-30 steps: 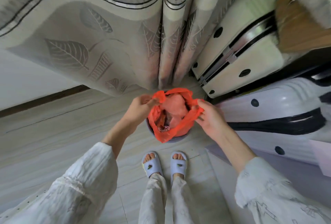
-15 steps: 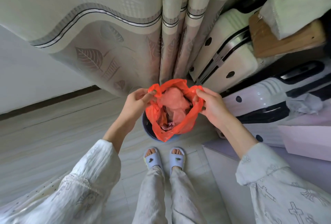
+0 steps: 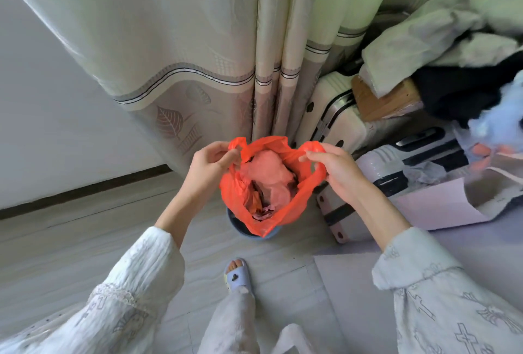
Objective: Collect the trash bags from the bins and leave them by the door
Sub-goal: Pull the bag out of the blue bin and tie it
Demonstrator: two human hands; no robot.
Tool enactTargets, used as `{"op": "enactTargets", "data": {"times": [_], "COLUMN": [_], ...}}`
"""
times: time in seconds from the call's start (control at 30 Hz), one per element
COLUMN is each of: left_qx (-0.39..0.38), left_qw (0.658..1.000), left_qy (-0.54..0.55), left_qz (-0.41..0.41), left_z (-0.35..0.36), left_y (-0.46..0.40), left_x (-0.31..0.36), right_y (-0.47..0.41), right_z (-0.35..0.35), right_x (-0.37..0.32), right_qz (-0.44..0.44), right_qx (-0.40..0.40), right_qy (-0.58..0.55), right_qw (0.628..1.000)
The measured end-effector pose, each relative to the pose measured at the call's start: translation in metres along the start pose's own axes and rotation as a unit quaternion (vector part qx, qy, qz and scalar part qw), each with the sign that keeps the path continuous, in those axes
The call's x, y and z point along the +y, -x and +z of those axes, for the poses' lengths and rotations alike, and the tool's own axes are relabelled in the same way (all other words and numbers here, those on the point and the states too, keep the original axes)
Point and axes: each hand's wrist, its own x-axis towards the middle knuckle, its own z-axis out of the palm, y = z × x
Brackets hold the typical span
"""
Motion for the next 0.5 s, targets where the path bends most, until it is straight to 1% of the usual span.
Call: {"op": "enactTargets", "data": {"times": [0.13, 0.27, 0.37, 0.5], "left_qx": [0.025, 0.073, 0.100, 0.130], "left_qw": [0.998, 0.995, 0.993, 0.990], "left_qy": [0.004, 0.012, 0.019, 0.037], "left_qz": [0.052, 0.067, 0.059, 0.032], "left_z": [0.003, 0.011, 0.019, 0.013], "left_y": [0.062, 0.130, 0.180, 0.233], "left_x": [0.011, 0.001, -0.016, -0.049], "right_y": [0.046, 0.095, 0.130, 0.163], "right_z": [-0.015, -0.022, -0.021, -0.015], "right_x": [-0.001, 0.015, 0.032, 0.064], "right_qz": [-0.032, -0.066, -0.078, -0.062], "right_qx": [-0.013, -0.040, -0.061, -0.056], "right_qy": [0.018, 0.040, 0.069, 0.093], "right_qw": [0.999, 0.996, 0.993, 0.992]}}
